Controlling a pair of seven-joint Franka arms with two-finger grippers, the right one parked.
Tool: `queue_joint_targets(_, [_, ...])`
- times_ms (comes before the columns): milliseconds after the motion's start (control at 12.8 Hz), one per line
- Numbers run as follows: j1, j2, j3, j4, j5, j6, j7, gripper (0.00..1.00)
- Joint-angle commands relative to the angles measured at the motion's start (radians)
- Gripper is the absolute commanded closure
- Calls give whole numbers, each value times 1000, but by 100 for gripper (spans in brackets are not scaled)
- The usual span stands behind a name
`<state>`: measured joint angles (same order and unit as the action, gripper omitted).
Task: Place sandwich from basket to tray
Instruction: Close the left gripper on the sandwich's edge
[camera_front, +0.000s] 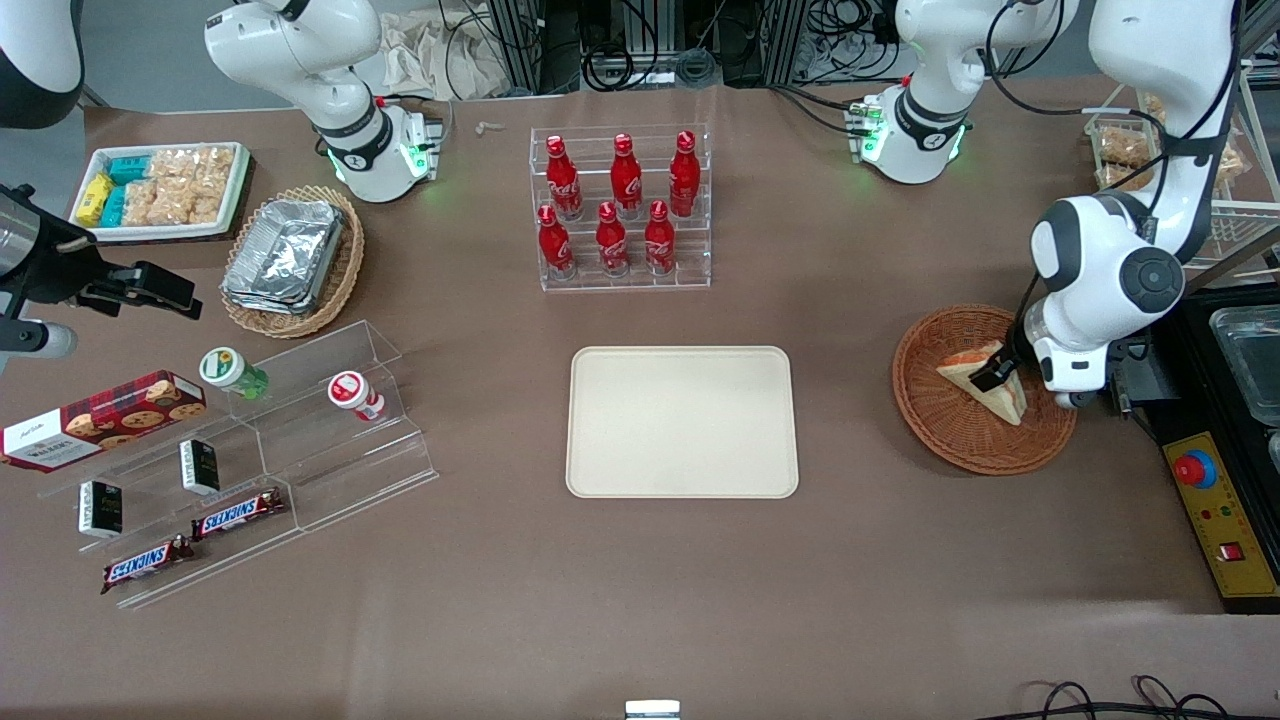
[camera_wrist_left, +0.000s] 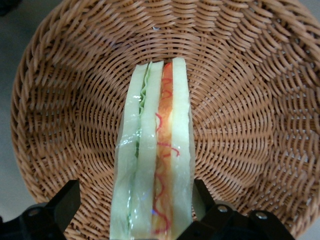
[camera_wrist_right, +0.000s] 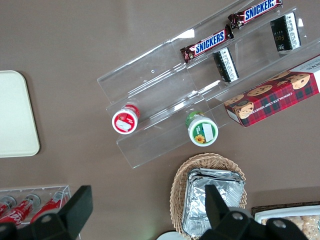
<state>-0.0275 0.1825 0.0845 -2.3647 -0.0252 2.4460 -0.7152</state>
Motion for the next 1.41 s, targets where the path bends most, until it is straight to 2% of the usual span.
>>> queue_joint_targets(0, [-6, 26, 3, -16, -5, 63, -26, 0])
queue_joint_targets(78, [-6, 31, 3, -15, -4, 65, -26, 0])
queue_joint_targets(234, [-6, 31, 3, -15, -4, 65, -26, 14])
queue_joint_targets(625, [-6, 20, 1, -11, -4, 53, -23, 99])
queue_joint_targets(781, [-6, -21, 0, -7, -4, 15, -23, 100])
queue_joint_targets(1016, [-3, -164, -2, 8, -1, -144, 17, 100])
queue_joint_targets(1172, [-5, -230, -2, 73, 5, -302, 57, 100])
queue_joint_targets(1328, [-9, -241, -12, 213, 10, -494, 62, 100])
